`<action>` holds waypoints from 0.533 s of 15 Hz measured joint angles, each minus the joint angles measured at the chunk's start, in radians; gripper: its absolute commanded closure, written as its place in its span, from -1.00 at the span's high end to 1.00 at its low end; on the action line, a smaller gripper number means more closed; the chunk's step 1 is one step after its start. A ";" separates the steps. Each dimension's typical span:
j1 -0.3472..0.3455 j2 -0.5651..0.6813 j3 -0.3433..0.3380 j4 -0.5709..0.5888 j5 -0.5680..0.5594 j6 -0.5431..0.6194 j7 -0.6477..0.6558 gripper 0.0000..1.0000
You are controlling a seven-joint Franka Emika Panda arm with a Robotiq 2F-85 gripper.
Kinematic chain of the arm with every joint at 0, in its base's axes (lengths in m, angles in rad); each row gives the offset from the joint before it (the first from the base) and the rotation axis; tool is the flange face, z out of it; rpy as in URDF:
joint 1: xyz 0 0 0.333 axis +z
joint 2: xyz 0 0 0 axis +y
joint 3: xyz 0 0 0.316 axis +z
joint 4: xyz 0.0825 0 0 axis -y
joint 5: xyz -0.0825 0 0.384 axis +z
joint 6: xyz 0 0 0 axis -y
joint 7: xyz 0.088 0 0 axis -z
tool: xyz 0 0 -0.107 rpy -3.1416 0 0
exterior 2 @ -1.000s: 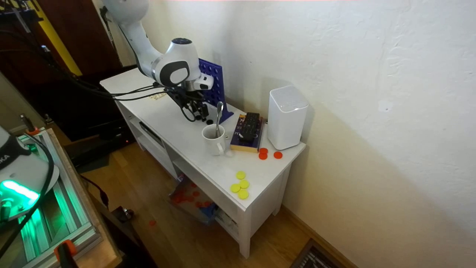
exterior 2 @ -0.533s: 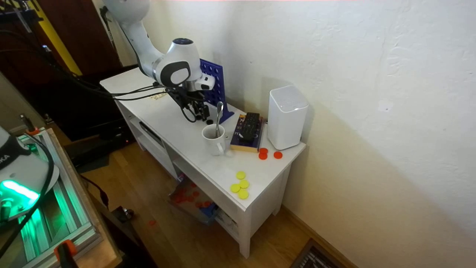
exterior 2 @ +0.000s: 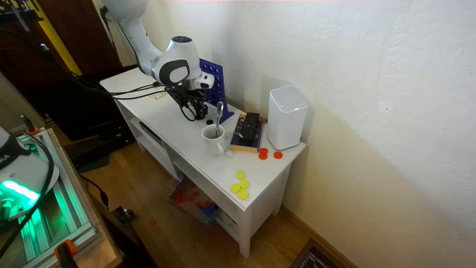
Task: Put one dark blue circle inside the blue object
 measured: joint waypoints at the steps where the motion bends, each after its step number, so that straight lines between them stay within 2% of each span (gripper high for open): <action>1: 0.000 -0.005 0.000 -0.005 0.000 0.001 0.000 -0.84; 8: -0.002 -0.068 0.005 -0.106 0.010 0.048 0.000 -0.84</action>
